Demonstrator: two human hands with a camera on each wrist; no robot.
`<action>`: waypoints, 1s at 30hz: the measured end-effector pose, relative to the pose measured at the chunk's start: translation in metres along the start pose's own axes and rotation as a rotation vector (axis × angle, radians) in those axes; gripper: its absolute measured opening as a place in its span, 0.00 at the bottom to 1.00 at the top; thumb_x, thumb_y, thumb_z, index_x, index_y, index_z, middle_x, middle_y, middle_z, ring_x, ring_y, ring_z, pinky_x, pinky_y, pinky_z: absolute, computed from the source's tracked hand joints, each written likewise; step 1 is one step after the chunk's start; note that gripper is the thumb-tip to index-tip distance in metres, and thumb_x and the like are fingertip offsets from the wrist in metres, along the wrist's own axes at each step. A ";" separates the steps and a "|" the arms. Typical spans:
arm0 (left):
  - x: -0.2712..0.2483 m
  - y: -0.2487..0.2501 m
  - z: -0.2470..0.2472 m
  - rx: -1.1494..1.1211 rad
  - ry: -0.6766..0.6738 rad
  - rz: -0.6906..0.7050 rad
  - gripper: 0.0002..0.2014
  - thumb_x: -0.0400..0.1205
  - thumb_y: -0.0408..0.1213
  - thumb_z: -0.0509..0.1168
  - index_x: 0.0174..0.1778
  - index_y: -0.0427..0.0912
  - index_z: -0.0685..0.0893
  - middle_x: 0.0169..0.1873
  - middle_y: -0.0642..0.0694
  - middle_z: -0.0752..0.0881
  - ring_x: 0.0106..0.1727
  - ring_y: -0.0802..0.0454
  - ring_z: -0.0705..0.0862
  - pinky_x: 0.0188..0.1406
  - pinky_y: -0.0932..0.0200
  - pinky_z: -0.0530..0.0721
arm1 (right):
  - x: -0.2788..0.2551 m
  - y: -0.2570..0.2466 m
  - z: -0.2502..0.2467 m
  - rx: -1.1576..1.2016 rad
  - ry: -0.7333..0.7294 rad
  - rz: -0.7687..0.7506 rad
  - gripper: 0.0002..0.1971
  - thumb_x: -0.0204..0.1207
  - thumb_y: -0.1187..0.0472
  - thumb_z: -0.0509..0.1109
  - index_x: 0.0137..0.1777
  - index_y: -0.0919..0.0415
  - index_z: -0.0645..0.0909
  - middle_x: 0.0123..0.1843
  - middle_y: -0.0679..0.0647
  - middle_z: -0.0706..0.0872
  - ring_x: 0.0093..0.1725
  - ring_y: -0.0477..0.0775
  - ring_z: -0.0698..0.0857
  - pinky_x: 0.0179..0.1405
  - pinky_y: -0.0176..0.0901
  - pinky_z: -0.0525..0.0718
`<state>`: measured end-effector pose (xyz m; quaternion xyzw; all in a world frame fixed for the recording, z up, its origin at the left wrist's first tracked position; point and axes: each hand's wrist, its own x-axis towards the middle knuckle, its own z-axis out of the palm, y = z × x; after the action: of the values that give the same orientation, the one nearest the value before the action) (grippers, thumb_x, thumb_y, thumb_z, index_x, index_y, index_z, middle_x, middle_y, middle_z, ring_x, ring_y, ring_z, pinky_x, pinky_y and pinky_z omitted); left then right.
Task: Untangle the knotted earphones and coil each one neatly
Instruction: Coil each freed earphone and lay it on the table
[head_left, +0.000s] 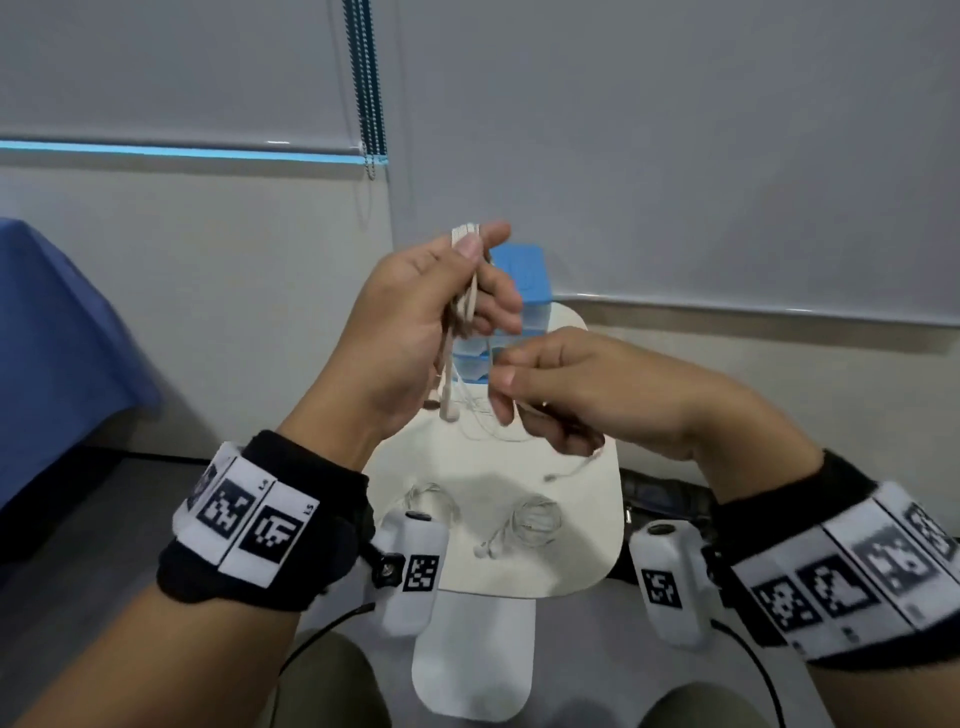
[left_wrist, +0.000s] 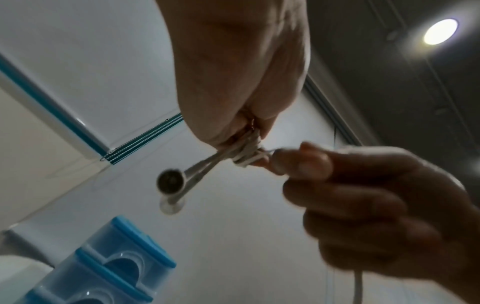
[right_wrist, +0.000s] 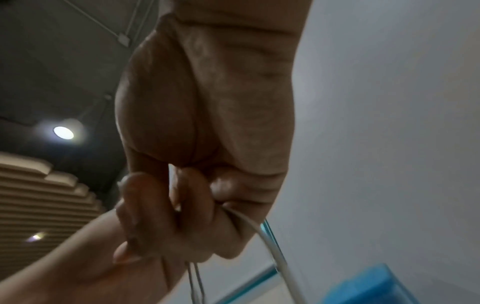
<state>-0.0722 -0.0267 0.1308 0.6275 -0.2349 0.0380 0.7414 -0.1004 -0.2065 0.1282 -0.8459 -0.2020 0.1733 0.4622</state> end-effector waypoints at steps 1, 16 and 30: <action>0.001 0.000 0.001 0.043 0.014 -0.001 0.16 0.95 0.37 0.54 0.75 0.36 0.78 0.36 0.48 0.91 0.36 0.54 0.90 0.39 0.65 0.84 | -0.004 -0.009 0.000 -0.052 -0.044 -0.011 0.16 0.91 0.57 0.62 0.45 0.64 0.83 0.27 0.55 0.75 0.25 0.52 0.72 0.25 0.39 0.70; -0.010 0.007 -0.007 -0.005 -0.218 -0.099 0.23 0.90 0.46 0.55 0.54 0.31 0.89 0.19 0.52 0.65 0.18 0.58 0.59 0.28 0.53 0.53 | 0.003 -0.009 -0.040 -0.068 0.472 -0.316 0.13 0.87 0.58 0.70 0.43 0.64 0.84 0.27 0.43 0.73 0.28 0.44 0.66 0.31 0.36 0.65; -0.011 -0.005 -0.001 -0.504 0.132 -0.028 0.18 0.94 0.34 0.54 0.76 0.29 0.75 0.64 0.37 0.90 0.63 0.48 0.91 0.57 0.63 0.88 | 0.021 0.002 0.035 -0.274 0.683 -0.388 0.20 0.82 0.66 0.69 0.70 0.50 0.70 0.29 0.36 0.79 0.31 0.45 0.81 0.28 0.31 0.71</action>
<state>-0.0799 -0.0237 0.1216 0.4225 -0.1793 0.0088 0.8884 -0.0983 -0.1725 0.1061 -0.8548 -0.2138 -0.2361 0.4097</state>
